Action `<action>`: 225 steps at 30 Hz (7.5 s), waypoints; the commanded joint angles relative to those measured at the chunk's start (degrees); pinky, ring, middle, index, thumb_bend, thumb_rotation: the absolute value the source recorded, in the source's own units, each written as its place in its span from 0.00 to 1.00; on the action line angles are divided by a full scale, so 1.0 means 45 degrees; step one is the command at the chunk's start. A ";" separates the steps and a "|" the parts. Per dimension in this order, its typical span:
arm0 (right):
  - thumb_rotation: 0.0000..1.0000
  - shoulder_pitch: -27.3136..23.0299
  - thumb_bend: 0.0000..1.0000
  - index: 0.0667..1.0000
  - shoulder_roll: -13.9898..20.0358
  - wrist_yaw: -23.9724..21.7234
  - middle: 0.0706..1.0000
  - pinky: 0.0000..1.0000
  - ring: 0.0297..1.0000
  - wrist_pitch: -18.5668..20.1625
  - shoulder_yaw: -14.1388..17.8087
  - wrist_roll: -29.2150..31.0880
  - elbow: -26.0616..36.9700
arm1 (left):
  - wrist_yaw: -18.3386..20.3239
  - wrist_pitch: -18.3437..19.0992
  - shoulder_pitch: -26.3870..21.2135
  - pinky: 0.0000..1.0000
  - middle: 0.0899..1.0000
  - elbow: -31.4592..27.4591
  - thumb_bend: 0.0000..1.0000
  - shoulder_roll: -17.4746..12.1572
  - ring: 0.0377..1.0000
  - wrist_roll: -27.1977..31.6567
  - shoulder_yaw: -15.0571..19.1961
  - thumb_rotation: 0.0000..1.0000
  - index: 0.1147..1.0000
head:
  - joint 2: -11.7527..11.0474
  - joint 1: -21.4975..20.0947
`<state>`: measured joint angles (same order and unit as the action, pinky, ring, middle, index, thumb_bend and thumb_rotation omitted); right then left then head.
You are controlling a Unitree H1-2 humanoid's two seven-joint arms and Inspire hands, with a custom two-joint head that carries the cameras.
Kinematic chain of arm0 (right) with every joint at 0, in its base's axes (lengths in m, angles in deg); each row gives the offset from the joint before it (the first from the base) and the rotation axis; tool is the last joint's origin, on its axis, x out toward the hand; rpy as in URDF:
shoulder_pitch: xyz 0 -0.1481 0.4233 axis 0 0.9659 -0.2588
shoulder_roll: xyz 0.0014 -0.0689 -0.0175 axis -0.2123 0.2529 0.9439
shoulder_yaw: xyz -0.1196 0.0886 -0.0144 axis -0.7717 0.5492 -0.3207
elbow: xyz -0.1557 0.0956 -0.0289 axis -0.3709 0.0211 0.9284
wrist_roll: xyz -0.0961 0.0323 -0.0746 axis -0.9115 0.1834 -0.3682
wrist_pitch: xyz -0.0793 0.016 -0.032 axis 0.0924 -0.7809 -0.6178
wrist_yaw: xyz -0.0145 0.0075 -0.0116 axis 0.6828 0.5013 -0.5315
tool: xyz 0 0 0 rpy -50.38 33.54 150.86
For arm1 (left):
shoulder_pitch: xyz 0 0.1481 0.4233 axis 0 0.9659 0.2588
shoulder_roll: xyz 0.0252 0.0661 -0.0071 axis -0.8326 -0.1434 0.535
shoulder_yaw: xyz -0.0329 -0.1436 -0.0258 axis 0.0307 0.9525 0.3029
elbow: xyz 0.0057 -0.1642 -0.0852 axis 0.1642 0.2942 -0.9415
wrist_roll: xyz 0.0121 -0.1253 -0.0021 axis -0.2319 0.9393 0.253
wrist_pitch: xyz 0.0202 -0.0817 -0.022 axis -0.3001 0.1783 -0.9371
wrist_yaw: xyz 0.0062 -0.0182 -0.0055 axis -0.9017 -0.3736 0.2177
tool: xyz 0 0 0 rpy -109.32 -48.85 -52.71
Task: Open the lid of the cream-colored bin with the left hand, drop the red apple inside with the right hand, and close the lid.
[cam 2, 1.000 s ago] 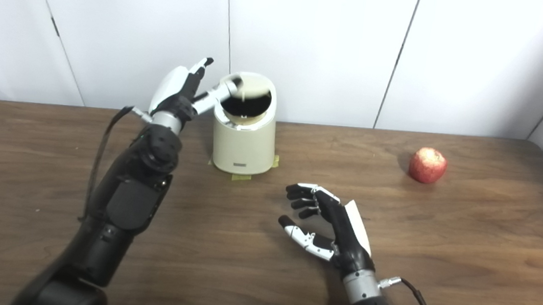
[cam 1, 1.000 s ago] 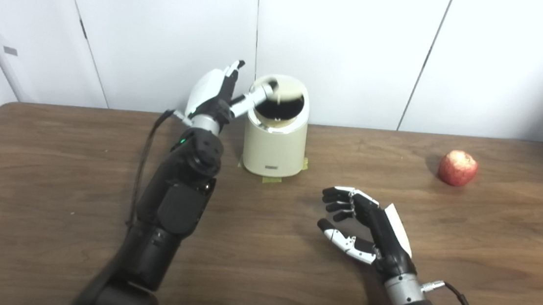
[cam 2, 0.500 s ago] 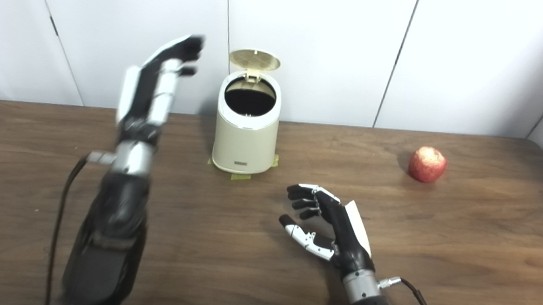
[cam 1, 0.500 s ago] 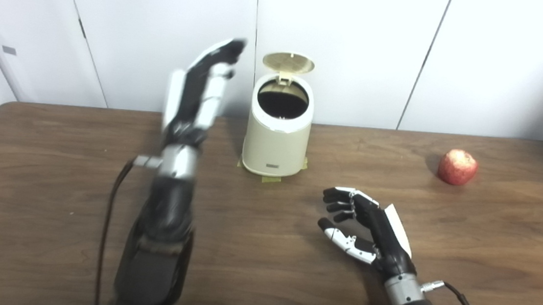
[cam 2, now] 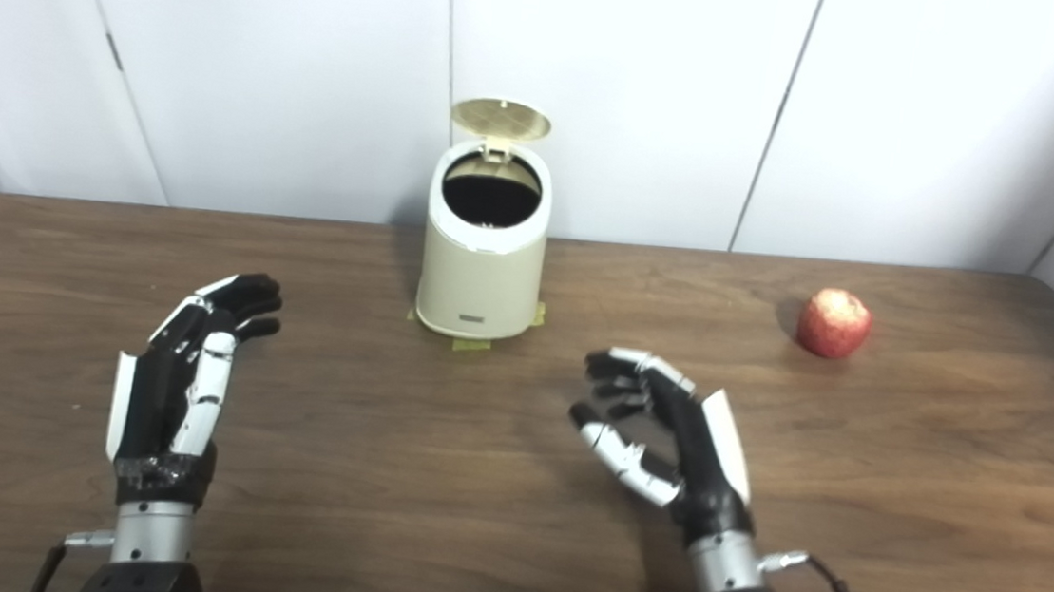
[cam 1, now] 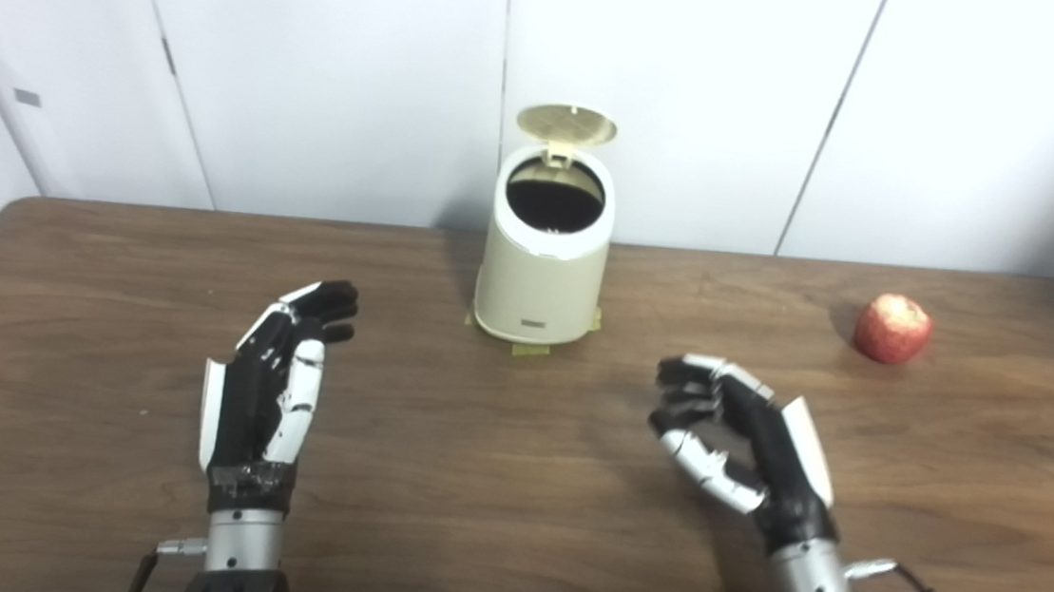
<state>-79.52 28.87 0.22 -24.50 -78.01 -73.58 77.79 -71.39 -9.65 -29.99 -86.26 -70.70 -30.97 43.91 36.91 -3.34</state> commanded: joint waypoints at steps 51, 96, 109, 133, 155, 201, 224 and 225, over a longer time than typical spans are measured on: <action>0.30 -1.0120 0.99 0.81 0.6829 -0.5371 0.90 0.65 0.86 0.3346 -0.3850 -0.6134 -1.0155 | 0.0464 -0.0520 0.0514 0.69 0.72 0.0582 0.18 -0.0001 0.74 -0.0114 0.0023 0.57 0.66 | -0.0047 -0.0031; 0.00 -0.8606 0.52 0.43 0.6441 -0.2567 0.49 0.40 0.47 0.2772 -0.3216 -0.5101 -0.5259 | 0.0389 -0.0902 0.0533 0.67 0.72 0.0955 0.18 -0.0208 0.74 -0.0786 -0.0229 0.67 0.67 | 0.0153 -0.0084; 0.00 -0.8464 0.52 0.41 0.4637 -0.3075 0.47 0.43 0.46 0.1093 -0.3206 -0.5461 0.0255 | 0.0361 -0.0691 0.0351 0.66 0.72 0.1057 0.19 -0.0145 0.73 -0.1029 -0.0348 0.70 0.68 | 0.0012 -0.0013; 0.00 -1.1199 0.51 0.40 0.2129 0.2069 0.50 0.37 0.45 -0.3645 -0.4149 -0.7869 -0.5561 | 0.0248 -0.0316 0.0191 0.67 0.74 0.1160 0.18 0.0103 0.75 -0.1387 -0.0631 0.70 0.69 | -0.0132 0.0276; 0.00 -1.2414 0.51 0.40 0.1949 0.4983 0.51 0.36 0.45 -0.4287 -0.5478 -0.8722 -0.9499 | 0.0122 -0.0385 0.0183 0.66 0.74 0.1184 0.18 0.0099 0.74 -0.1425 -0.0948 0.71 0.69 | -0.0121 0.0452; 0.10 -1.2092 0.93 0.55 0.2149 0.4033 0.61 0.47 0.58 -0.2076 -0.5463 -0.9109 -0.9047 | 0.0090 -0.0474 0.0192 0.66 0.74 0.1230 0.20 0.0093 0.74 -0.1680 -0.1094 0.71 0.69 | -0.0145 0.0448; 0.13 -1.2090 0.95 0.54 0.2209 0.4546 0.60 0.46 0.56 -0.2895 -0.5473 -0.8676 -0.9266 | 0.0089 -0.0504 0.0188 0.65 0.74 0.1278 0.20 0.0083 0.74 -0.1685 -0.1110 0.71 0.69 | -0.0108 0.0396; 0.13 -1.2112 0.93 0.53 0.2210 0.4832 0.59 0.45 0.55 -0.3051 -0.5480 -0.8684 -0.9401 | 0.0098 -0.0503 0.0181 0.65 0.74 0.1292 0.19 0.0077 0.74 -0.1681 -0.1114 0.71 0.69 | -0.0143 0.0413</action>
<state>-130.94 37.81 18.92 -37.38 -103.32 -113.52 34.96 -70.56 -9.84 -29.99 -81.65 -70.33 -37.73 39.16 36.21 -1.41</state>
